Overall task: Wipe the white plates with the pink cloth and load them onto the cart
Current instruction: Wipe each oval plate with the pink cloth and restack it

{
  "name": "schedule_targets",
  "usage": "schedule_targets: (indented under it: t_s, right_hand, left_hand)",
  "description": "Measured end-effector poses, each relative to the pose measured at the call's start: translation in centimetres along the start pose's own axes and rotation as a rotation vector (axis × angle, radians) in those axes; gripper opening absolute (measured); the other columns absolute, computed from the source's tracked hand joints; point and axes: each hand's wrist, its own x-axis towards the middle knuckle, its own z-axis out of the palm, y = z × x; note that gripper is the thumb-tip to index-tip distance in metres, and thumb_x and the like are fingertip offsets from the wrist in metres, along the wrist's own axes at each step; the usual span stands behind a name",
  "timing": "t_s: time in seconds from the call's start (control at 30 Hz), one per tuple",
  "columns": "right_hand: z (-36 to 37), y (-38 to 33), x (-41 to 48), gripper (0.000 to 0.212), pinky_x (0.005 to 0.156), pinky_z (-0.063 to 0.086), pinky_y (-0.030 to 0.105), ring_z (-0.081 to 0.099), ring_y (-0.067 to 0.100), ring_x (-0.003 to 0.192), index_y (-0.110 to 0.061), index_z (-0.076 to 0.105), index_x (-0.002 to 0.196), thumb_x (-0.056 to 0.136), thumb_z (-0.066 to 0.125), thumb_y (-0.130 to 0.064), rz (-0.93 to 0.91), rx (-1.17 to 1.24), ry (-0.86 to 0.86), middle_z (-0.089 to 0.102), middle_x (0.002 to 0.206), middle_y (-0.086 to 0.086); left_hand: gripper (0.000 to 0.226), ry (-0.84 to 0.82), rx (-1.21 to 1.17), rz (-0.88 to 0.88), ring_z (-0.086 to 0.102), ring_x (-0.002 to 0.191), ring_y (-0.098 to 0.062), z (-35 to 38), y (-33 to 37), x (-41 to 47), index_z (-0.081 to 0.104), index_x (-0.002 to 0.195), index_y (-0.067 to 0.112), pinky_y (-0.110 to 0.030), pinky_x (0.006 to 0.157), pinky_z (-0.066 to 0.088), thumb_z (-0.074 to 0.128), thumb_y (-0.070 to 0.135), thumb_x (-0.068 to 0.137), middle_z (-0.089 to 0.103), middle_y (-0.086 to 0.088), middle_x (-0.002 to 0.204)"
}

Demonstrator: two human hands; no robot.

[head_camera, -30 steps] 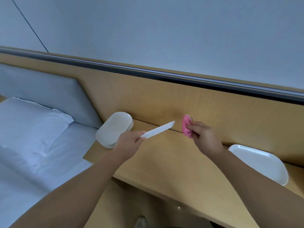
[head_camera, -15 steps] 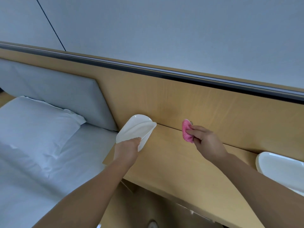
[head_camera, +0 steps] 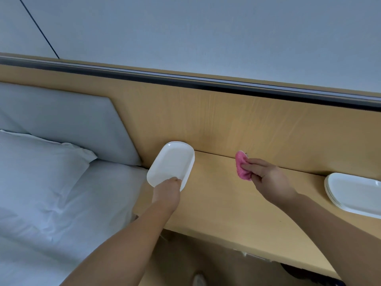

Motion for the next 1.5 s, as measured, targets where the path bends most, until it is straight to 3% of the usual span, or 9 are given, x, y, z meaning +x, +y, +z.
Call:
schedule_targets:
  t_s: [0.17, 0.33, 0.57, 0.67, 0.8, 0.93, 1.1, 1.4, 1.5]
  right_hand:
    - [0.2, 0.5, -0.8, 0.043, 0.092, 0.048, 0.034, 0.067, 0.028, 0.106, -0.009, 0.075, 0.107, 0.074, 0.067, 0.017, 0.037, -0.007, 0.021, 0.067, 0.121, 0.010]
    - [-0.1, 1.0, -1.2, 0.042, 0.092, 0.046, 0.032, 0.065, 0.028, 0.108, -0.008, 0.074, 0.107, 0.076, 0.065, 0.018, 0.069, 0.014, 0.035, 0.066, 0.122, 0.010]
    - [-1.8, 2.2, -2.5, 0.042, 0.088, 0.049, 0.033, 0.066, 0.028, 0.104, -0.007, 0.074, 0.107, 0.076, 0.063, 0.019, 0.101, 0.014, 0.076, 0.067, 0.120, 0.009]
    - [-3.5, 3.2, -4.0, 0.042, 0.081, 0.052, 0.031, 0.067, 0.027, 0.096, -0.005, 0.074, 0.104, 0.074, 0.062, 0.022, 0.109, 0.000, 0.121, 0.069, 0.114, 0.007]
    - [-6.5, 5.5, -7.0, 0.042, 0.082, 0.038, 0.003, 0.058, 0.012, 0.100, -0.005, 0.074, 0.104, 0.075, 0.062, 0.022, 0.193, -0.027, 0.175, 0.069, 0.112, 0.007]
    - [-9.7, 8.7, -11.0, 0.043, 0.079, 0.040, 0.012, 0.062, 0.014, 0.095, -0.006, 0.074, 0.106, 0.075, 0.064, 0.021, 0.309, -0.043, 0.214, 0.069, 0.115, 0.007]
    - [-13.7, 12.6, -16.0, 0.041, 0.079, 0.051, 0.030, 0.063, 0.021, 0.092, -0.010, 0.073, 0.111, 0.082, 0.059, 0.016, 0.452, -0.032, 0.218, 0.067, 0.112, 0.003]
    - [-18.1, 20.9, -22.8, 0.041, 0.089, 0.039, 0.008, 0.064, 0.021, 0.101, -0.008, 0.073, 0.111, 0.080, 0.062, 0.017, 0.545, -0.057, 0.261, 0.066, 0.119, 0.009]
    - [-18.3, 23.5, -23.5, 0.037, 0.090, 0.047, 0.017, 0.063, 0.019, 0.101, -0.007, 0.072, 0.112, 0.083, 0.059, 0.012, 0.517, -0.010, 0.265, 0.065, 0.120, 0.008]
  left_hand:
    - [0.036, -0.008, -0.035, -0.019, 0.058, 0.102, -0.017, 0.6, -0.5, 0.7, 0.058, 0.119, 0.018, -0.029, 0.078, 0.051, 0.043, 0.002, 0.090, 0.057, 0.004, 0.114]
    - [0.022, -0.025, -0.107, -0.061, 0.058, 0.096, -0.018, 0.4, 0.0, 1.3, 0.059, 0.114, 0.017, -0.029, 0.072, 0.045, 0.045, 0.019, 0.097, 0.057, 0.005, 0.107]
    - [0.029, 0.083, -0.054, 0.072, 0.058, 0.099, -0.020, -0.8, 4.0, 1.9, 0.051, 0.122, 0.015, -0.031, 0.074, 0.045, 0.040, 0.029, 0.099, 0.054, 0.003, 0.120]
    - [0.031, 0.085, -0.065, 0.165, 0.059, 0.100, -0.020, -1.3, 7.9, 2.8, 0.052, 0.125, 0.017, -0.032, 0.075, 0.048, 0.040, 0.028, 0.099, 0.053, 0.004, 0.125]
    - [0.035, 0.066, -0.092, 0.283, 0.057, 0.109, -0.020, -1.5, 14.1, 3.7, 0.050, 0.131, 0.019, -0.030, 0.077, 0.046, 0.040, 0.028, 0.099, 0.051, 0.003, 0.132]
    - [0.034, 0.049, -0.091, 0.370, 0.056, 0.114, -0.021, -0.9, 20.8, 4.0, 0.052, 0.129, 0.021, -0.031, 0.084, 0.047, 0.042, 0.030, 0.098, 0.053, 0.002, 0.132]
    - [0.026, -0.007, -0.168, 0.442, 0.061, 0.102, -0.024, 0.5, 28.8, 4.2, 0.058, 0.115, 0.019, -0.031, 0.077, 0.049, 0.044, 0.030, 0.096, 0.063, 0.000, 0.113]
    - [0.019, -0.071, -0.132, 0.427, 0.059, 0.083, -0.028, 3.1, 41.5, 5.5, 0.049, 0.104, 0.013, -0.030, 0.059, 0.034, 0.035, 0.025, 0.100, 0.063, -0.006, 0.091]
    - [0.023, -0.092, -0.120, 0.386, 0.061, 0.084, -0.028, 4.2, 44.4, 6.6, 0.048, 0.104, 0.010, -0.031, 0.061, 0.035, 0.035, 0.029, 0.102, 0.063, -0.007, 0.092]
